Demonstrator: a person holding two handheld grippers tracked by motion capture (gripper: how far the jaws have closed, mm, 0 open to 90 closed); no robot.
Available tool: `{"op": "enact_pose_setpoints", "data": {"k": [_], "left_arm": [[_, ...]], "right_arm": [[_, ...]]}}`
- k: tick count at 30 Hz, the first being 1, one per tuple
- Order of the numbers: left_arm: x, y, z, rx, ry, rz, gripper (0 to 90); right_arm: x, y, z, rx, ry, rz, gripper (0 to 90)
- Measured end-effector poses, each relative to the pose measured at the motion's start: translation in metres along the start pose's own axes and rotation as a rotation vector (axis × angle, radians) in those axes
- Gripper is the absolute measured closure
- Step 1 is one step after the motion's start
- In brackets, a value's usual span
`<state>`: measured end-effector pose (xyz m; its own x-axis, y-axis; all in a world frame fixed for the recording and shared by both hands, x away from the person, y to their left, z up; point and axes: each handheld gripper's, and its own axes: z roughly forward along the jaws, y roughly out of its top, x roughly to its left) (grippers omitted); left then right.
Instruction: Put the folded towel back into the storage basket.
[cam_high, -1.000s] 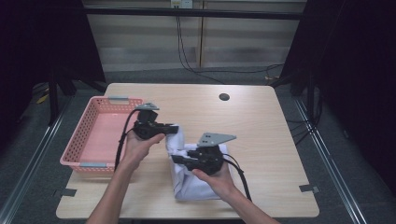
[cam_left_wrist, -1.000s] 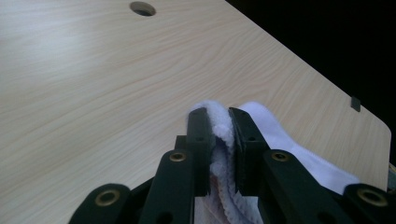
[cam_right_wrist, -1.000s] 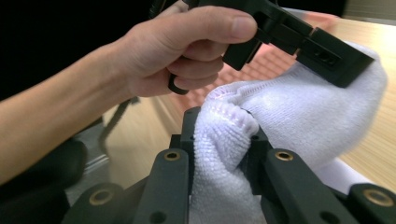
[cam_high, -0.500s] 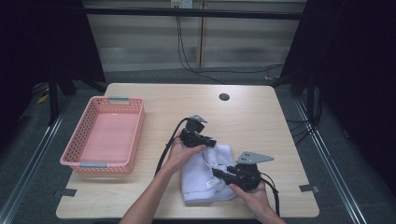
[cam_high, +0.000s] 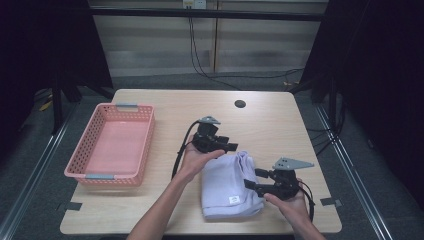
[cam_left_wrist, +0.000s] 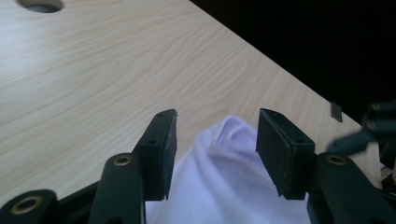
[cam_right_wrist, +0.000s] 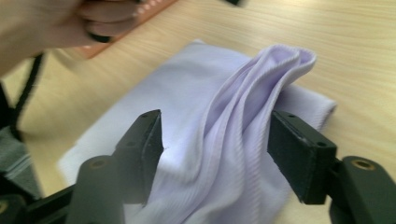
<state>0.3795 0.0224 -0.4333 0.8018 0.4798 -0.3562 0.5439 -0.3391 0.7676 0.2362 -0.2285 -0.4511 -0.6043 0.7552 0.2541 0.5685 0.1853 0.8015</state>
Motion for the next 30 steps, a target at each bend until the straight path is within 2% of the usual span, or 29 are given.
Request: {"op": "enact_pose_setpoints", "data": {"k": [3,6,9,11,13,15,17,18,19,21,24,27,28,30], "left_arm": [[0.006,-0.013,-0.013,0.009,0.027,-0.002,47.3],[0.010,-0.028,-0.023,0.027,0.050,-0.002,46.4],[0.011,-0.040,-0.031,0.053,0.077,0.009,45.5],[0.009,-0.046,-0.036,0.052,0.077,0.013,45.0],[0.005,-0.051,-0.041,0.054,0.073,0.014,44.5],[-0.002,-0.057,-0.046,0.080,0.077,0.048,43.4],[-0.011,-0.064,-0.053,0.100,0.074,0.085,42.2],[-0.015,-0.068,-0.058,0.104,0.074,0.099,41.5],[-0.018,-0.073,-0.063,0.105,0.068,0.096,40.9],[-0.023,-0.084,-0.072,0.113,0.069,0.105,39.8],[-0.027,-0.102,-0.081,0.127,0.064,0.089,39.3],[-0.033,-0.116,-0.080,0.159,0.062,0.066,37.5],[-0.035,-0.120,-0.078,0.180,0.045,0.070,36.8],[-0.041,-0.125,-0.074,0.209,0.020,0.096,34.9]], "right_arm": [[-0.011,0.009,0.007,0.002,-0.037,-0.022,31.1],[-0.026,0.026,0.018,0.008,-0.059,-0.005,26.9],[-0.034,0.043,0.038,0.021,-0.058,-0.012,23.5],[-0.034,0.050,0.053,0.034,-0.059,-0.026,22.9],[-0.031,0.052,0.067,0.054,-0.063,-0.041,24.7],[-0.030,0.049,0.078,0.122,-0.149,-0.089,30.2],[-0.039,0.042,0.080,0.152,-0.156,-0.057,35.5],[-0.046,0.038,0.079,0.144,-0.177,-0.047,37.3],[-0.052,0.034,0.075,0.139,-0.191,-0.034,38.4],[-0.063,0.025,0.069,0.143,-0.193,-0.002,37.3],[-0.074,0.015,0.064,0.154,-0.164,0.013,36.0],[-0.078,0.013,0.065,0.164,-0.132,0.000,37.0],[-0.078,0.013,0.065,0.161,-0.120,-0.004,36.8],[-0.078,0.015,0.064,0.170,-0.079,-0.015,30.0]]}}
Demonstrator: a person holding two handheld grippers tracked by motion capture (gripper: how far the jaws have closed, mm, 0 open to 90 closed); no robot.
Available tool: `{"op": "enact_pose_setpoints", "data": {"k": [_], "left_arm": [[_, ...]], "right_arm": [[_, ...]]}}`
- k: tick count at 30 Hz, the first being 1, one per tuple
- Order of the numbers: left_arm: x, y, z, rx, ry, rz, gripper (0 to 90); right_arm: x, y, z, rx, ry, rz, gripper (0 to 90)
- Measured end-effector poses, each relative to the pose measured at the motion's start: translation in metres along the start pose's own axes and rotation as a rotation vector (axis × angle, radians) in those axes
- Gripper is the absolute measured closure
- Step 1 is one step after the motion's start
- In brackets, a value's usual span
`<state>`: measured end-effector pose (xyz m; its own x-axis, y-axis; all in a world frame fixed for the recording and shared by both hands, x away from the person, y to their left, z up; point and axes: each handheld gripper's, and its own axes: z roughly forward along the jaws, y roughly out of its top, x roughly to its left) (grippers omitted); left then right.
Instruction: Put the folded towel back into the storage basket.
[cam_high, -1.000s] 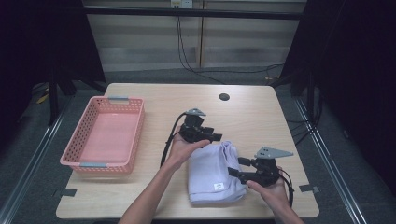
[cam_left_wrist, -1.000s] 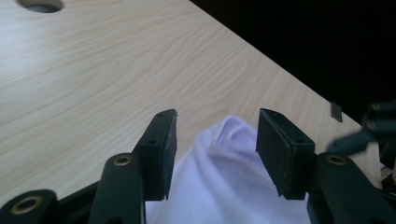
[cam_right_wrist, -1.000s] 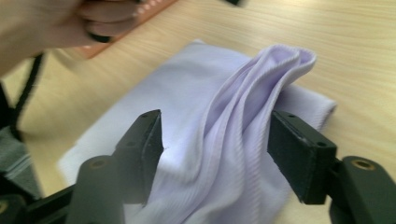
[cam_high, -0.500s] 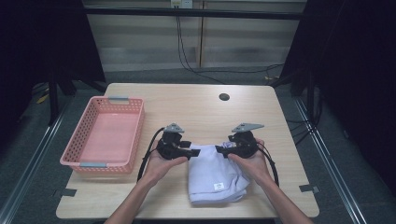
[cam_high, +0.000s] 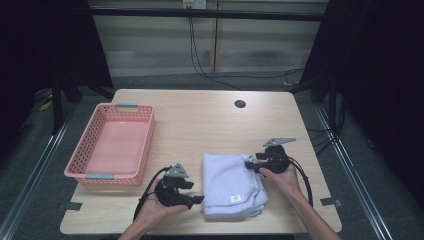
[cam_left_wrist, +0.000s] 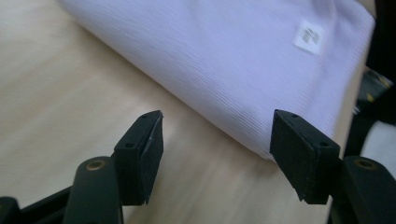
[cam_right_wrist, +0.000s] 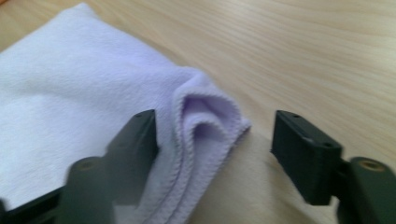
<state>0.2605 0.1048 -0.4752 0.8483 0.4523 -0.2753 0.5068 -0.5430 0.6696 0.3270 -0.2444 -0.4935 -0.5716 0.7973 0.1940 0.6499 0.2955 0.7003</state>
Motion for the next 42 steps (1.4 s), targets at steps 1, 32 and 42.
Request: {"op": "enact_pose_setpoints", "data": {"k": [1,32,42], "left_arm": [[-0.003,-0.001,0.002,0.001,-0.004,0.001,34.7],[-0.032,0.003,0.039,0.078,0.046,0.164,46.8],[-0.020,0.006,0.034,0.103,-0.007,0.122,68.0]], "right_arm": [[0.000,0.001,0.000,0.002,0.021,-0.006,28.6],[0.008,0.004,0.023,0.035,0.152,-0.111,28.1],[0.015,0.003,0.023,0.032,0.140,-0.126,41.0]]}}
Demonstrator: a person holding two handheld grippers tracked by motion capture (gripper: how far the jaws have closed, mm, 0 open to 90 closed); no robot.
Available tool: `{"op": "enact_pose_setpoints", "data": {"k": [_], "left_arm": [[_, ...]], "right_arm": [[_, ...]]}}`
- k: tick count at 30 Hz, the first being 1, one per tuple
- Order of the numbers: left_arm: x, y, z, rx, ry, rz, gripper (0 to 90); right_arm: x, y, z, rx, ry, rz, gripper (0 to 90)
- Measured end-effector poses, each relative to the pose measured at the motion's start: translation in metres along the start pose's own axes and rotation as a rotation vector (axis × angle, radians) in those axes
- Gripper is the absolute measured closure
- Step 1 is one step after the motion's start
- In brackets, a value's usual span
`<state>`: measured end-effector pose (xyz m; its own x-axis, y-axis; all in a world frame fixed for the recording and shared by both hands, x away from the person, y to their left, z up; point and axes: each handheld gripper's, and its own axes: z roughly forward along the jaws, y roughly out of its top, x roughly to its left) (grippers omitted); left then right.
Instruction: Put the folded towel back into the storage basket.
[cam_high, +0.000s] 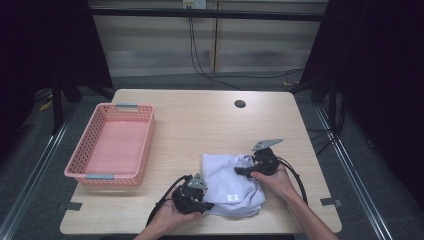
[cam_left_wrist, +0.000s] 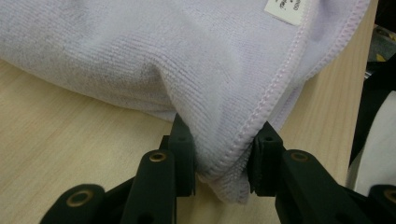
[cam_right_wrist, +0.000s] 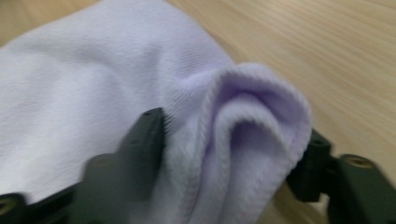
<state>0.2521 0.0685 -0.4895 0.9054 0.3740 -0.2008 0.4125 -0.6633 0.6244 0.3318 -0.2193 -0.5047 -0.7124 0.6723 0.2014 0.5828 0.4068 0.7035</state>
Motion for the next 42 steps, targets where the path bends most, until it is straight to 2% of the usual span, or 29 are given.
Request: {"op": "enact_pose_setpoints", "data": {"k": [1,3,5,8,9,10,12,13,15,17,21,28,34,38,42], "left_arm": [[0.001,-0.001,-0.001,-0.004,-0.003,-0.011,68.4],[0.004,-0.002,-0.002,-0.006,-0.009,-0.029,69.0],[0.005,-0.002,-0.004,-0.006,-0.013,-0.053,69.3],[0.004,-0.002,-0.007,-0.019,-0.015,-0.039,69.9],[0.004,-0.003,-0.007,-0.036,-0.021,-0.056,70.0],[0.005,-0.003,-0.009,-0.039,-0.021,-0.055,70.0],[0.005,-0.002,-0.015,-0.082,-0.038,-0.061,70.3],[0.005,-0.001,-0.018,-0.079,-0.035,-0.054,70.5],[0.005,-0.001,-0.021,-0.110,-0.045,-0.059,70.7],[0.006,0.000,-0.023,-0.112,-0.050,-0.066,70.7],[0.005,0.006,-0.029,-0.157,-0.054,-0.069,70.7],[0.008,0.018,-0.044,-0.224,-0.060,-0.073,70.7],[0.020,0.025,-0.071,-0.286,-0.037,-0.070,70.8],[0.028,0.024,-0.087,-0.315,-0.013,-0.074,70.9],[0.037,0.020,-0.101,-0.335,0.015,-0.080,71.0]], "right_arm": [[0.001,0.000,0.000,0.000,0.024,0.012,48.6],[0.003,-0.002,0.002,-0.018,0.058,0.029,57.3],[0.002,-0.001,0.002,-0.012,0.077,0.038,61.4],[0.003,0.001,0.001,-0.010,0.075,0.053,66.6],[0.004,0.001,0.001,-0.010,0.070,0.058,67.4],[0.005,0.002,0.001,-0.011,0.067,0.062,68.1],[0.005,0.004,0.000,-0.017,0.063,0.077,69.0],[0.006,0.005,0.000,-0.022,0.060,0.080,69.2],[0.007,0.007,0.000,-0.022,0.060,0.076,69.4],[0.008,0.009,-0.001,-0.024,0.064,0.078,69.5],[0.004,0.013,-0.007,-0.047,0.080,0.109,69.5],[0.001,0.030,-0.022,-0.086,0.081,0.098,69.7],[0.001,0.049,-0.028,-0.130,0.102,0.102,69.7],[0.004,0.070,-0.027,-0.165,0.107,0.087,69.8],[0.008,0.094,-0.021,-0.175,0.115,0.068,69.8]]}}
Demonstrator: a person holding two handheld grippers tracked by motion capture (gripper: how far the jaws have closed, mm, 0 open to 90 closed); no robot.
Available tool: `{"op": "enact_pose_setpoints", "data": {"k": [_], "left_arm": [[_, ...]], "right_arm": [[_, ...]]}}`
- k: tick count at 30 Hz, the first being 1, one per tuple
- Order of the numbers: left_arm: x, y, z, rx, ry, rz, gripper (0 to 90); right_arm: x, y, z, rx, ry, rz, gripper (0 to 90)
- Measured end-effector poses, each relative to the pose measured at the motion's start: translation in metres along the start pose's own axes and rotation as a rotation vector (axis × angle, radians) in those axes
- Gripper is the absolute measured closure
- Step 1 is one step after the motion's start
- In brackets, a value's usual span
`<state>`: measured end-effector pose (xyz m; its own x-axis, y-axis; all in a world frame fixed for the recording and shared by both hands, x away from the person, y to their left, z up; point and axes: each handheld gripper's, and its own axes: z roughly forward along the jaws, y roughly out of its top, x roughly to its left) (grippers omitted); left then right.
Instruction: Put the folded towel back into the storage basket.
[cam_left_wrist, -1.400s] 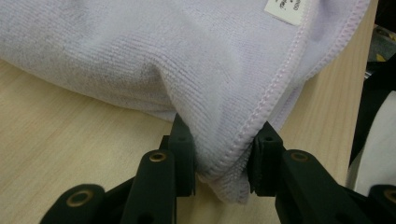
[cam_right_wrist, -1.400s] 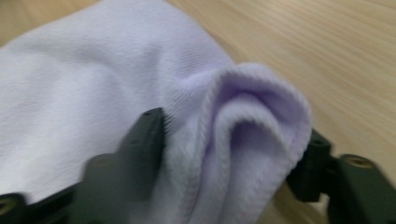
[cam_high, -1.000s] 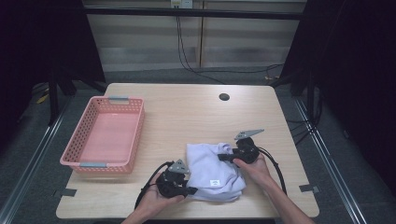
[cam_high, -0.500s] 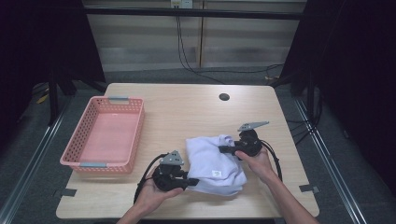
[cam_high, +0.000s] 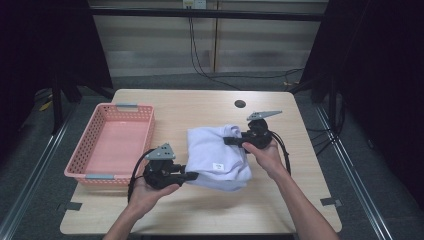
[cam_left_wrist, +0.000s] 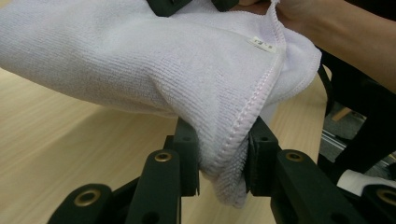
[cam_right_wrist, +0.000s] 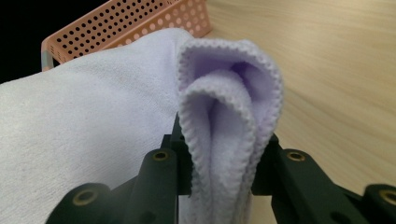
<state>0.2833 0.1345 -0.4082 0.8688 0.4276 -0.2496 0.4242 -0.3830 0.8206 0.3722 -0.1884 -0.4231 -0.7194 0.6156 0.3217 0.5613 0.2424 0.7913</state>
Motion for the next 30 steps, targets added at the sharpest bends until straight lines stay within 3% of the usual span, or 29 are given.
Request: {"op": "enact_pose_setpoints", "data": {"k": [11,15,22,30], "left_arm": [[0.034,0.001,-0.048,-0.047,0.075,-0.047,71.2],[0.045,0.002,-0.070,-0.078,0.111,-0.057,71.4],[0.067,-0.004,-0.114,-0.129,0.180,-0.100,71.6],[0.098,-0.031,-0.169,-0.145,0.274,-0.181,71.9]], "right_arm": [[0.010,0.050,0.042,-0.008,0.063,-0.003,69.9],[0.019,0.074,0.058,0.008,0.071,-0.029,70.0],[0.041,0.114,0.093,0.009,0.098,-0.043,70.0],[0.075,0.142,0.149,0.030,0.123,-0.044,70.2]]}}
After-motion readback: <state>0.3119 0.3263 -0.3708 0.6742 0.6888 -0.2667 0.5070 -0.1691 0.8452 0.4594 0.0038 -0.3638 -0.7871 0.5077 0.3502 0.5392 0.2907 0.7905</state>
